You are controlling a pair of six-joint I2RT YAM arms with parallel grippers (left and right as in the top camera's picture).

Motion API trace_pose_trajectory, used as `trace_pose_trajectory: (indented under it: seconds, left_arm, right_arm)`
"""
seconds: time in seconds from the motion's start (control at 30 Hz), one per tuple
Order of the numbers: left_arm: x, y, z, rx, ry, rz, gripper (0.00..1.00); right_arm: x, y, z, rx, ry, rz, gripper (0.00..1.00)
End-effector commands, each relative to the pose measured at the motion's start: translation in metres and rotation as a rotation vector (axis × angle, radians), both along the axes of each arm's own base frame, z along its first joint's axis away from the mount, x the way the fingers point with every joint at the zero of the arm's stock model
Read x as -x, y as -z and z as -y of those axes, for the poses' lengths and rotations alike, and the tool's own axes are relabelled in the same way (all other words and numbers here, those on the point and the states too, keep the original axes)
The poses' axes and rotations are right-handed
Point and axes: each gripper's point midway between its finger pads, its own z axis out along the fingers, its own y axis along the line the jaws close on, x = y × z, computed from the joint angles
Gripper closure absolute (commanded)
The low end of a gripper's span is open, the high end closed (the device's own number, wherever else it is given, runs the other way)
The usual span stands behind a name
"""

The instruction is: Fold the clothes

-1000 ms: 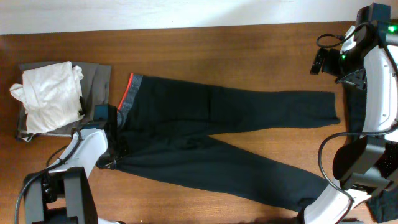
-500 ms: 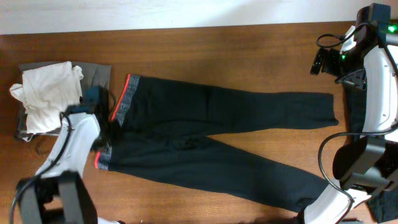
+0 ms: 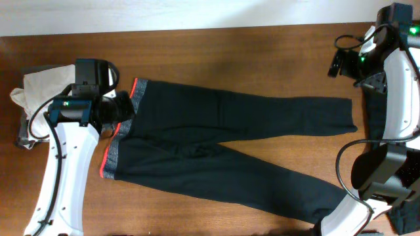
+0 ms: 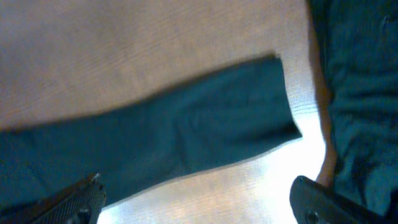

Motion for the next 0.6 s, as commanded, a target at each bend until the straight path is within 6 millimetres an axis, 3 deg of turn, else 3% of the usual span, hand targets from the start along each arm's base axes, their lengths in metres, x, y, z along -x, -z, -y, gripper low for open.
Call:
trace_pose_trajectory:
  seconds: [0.0,0.17,0.2,0.37,0.57]
  left_arm:
    - [-0.008,0.006,0.019,0.035,0.131,-0.001,0.58]
    - [-0.011,0.019,0.022,0.035,0.139,-0.036,0.67]
    - [-0.012,0.020,0.022,0.035,0.139,-0.036,0.69]
    - [-0.014,0.019,0.026,0.033,0.151,-0.026,0.73]
    - [-0.014,0.019,0.027,0.033,0.152,-0.025,0.73]
  right_arm:
    - [-0.011,-0.006,0.003,0.001,0.007,0.051,0.01]
    - [0.002,-0.002,-0.013,-0.053,-0.101,0.006,0.01]
    - [0.011,0.000,-0.019,-0.063,-0.173,-0.028,0.01]
    - [0.043,0.010,-0.021,-0.104,-0.165,-0.164,0.03]
    - [0.079,-0.007,-0.019,-0.165,-0.112,-0.223,0.67]
